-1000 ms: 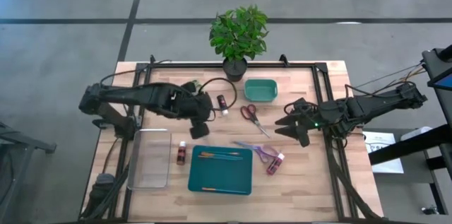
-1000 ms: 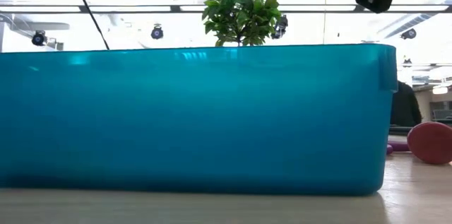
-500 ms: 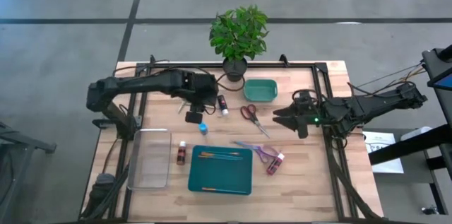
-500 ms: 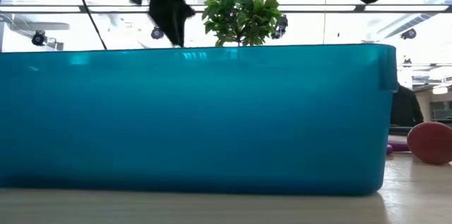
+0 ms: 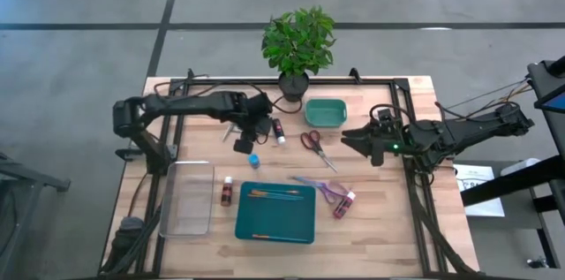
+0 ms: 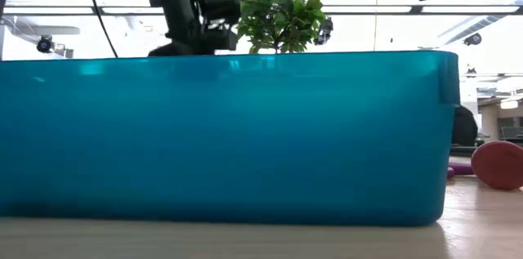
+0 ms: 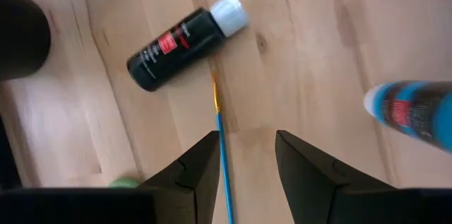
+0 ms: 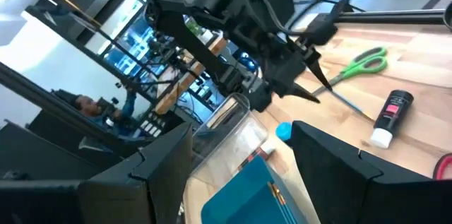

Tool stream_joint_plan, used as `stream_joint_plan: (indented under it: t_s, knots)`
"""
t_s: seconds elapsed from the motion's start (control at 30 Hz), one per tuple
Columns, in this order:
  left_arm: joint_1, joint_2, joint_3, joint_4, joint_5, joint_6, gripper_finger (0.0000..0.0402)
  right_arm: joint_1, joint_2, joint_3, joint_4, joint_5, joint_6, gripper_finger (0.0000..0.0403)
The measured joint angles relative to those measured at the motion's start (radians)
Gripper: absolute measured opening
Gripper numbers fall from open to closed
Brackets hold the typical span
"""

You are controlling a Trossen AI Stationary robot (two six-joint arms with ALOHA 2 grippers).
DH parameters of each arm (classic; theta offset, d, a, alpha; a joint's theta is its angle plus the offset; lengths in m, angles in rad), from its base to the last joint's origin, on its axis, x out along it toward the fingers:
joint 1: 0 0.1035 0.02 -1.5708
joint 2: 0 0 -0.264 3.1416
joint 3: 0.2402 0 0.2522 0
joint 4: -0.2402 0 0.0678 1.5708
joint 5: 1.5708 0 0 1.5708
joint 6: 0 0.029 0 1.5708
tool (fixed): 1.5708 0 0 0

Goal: Pick & Place Paint Supplies
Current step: Put the blue paint brush into the blue bin

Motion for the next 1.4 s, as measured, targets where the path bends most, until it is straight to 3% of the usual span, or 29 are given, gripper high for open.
stream_joint_plan:
  t_s: [0.53,1.0,1.4]
  knots:
    - [0.003,0.147,-0.008,0.151,0.014,-0.034,0.0143,0.0,0.013,0.0,-0.001,0.076,0.028,0.0238]
    - [0.03,0.178,-0.008,0.235,0.036,-0.058,0.0143,0.0,0.013,-0.001,-0.002,0.077,0.038,0.0238]
    - [0.049,0.181,-0.012,0.187,0.039,-0.069,0.0143,0.0,0.013,-0.001,-0.005,0.077,0.048,0.0238]
